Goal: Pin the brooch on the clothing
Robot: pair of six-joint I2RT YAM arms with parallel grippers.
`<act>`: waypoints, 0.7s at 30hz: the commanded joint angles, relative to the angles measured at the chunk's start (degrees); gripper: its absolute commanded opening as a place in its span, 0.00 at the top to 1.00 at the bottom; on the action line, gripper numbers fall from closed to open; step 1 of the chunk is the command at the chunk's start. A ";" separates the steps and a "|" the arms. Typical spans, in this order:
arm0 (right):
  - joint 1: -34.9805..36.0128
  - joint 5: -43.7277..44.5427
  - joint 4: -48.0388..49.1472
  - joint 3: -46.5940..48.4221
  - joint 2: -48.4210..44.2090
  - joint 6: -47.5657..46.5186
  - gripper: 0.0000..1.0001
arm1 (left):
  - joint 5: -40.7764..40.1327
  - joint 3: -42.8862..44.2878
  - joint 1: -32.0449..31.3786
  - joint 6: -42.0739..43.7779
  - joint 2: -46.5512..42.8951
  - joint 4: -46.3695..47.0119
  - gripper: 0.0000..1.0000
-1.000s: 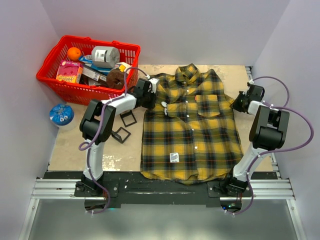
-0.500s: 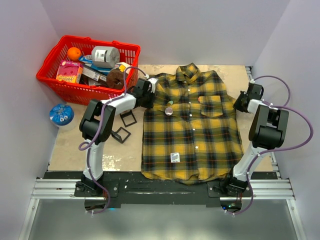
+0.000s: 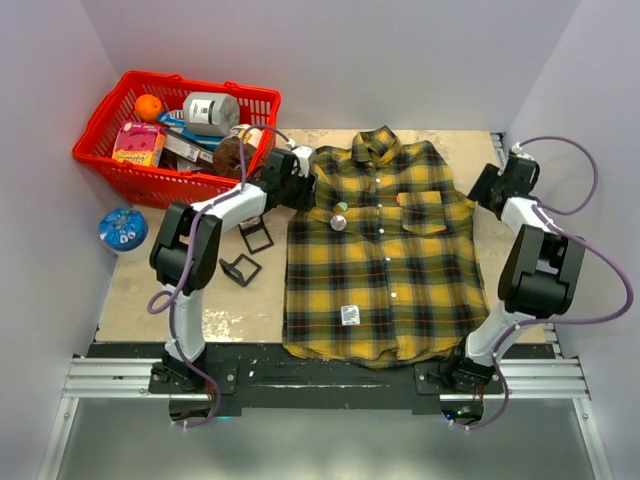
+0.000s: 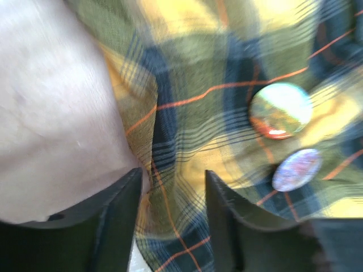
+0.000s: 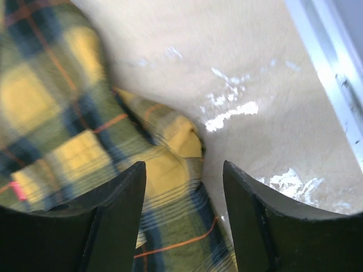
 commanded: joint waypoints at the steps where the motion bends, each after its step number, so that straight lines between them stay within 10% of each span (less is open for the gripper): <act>1: 1.87 -0.37 0.46 3.10 -4.48 -2.32 0.39 | 0.08 1.89 0.58 -0.35 -4.23 3.17 0.38; 13: 7.76 -2.31 -7.72 20.94 10.72 -8.57 0.33 | -5.20 13.31 0.93 -0.09 5.17 -3.16 0.36; 21: 8.03 -2.75 -9.75 27.28 19.33 -9.71 0.44 | -4.15 17.90 1.29 0.44 10.71 -3.43 0.54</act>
